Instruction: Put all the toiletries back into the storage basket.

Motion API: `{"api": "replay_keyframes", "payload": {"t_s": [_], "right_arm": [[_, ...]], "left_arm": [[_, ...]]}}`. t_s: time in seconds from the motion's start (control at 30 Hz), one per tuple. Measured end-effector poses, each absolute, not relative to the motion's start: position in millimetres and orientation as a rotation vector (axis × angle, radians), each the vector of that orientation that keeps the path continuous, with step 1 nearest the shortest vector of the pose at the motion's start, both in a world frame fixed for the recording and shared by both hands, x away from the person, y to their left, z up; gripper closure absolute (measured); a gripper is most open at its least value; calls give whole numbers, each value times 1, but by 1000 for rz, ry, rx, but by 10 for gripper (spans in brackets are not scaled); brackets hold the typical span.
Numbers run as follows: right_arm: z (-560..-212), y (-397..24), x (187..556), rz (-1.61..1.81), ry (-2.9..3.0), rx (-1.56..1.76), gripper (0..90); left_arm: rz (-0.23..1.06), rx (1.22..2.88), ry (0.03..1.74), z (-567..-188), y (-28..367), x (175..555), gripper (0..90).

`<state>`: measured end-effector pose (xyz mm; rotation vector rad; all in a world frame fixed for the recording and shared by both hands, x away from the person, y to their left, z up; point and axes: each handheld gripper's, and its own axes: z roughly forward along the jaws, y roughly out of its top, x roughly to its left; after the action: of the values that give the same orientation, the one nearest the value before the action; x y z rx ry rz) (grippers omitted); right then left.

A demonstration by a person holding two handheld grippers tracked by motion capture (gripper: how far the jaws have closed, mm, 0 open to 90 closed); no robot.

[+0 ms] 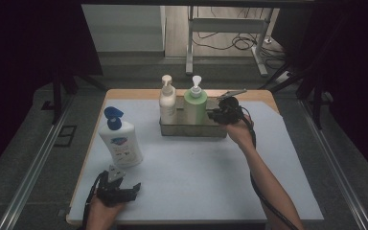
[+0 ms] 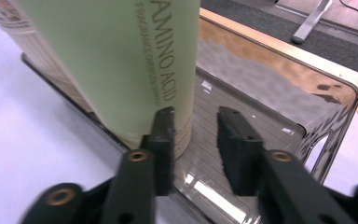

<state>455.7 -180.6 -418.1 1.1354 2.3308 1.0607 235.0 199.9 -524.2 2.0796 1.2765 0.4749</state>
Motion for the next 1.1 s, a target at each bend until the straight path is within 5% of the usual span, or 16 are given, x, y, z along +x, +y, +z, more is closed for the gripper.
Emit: {"api": "replay_keyframes", "payload": {"t_s": [0.27,1.1], "right_arm": [[-428,-173,466,1006,2343,1167,891],[-449,-164,495,1053,2350,1252,896]], "left_arm": [[475,2080,1277,-524,200,235,134],[474,2080,1277,-524,200,235,134]]}}
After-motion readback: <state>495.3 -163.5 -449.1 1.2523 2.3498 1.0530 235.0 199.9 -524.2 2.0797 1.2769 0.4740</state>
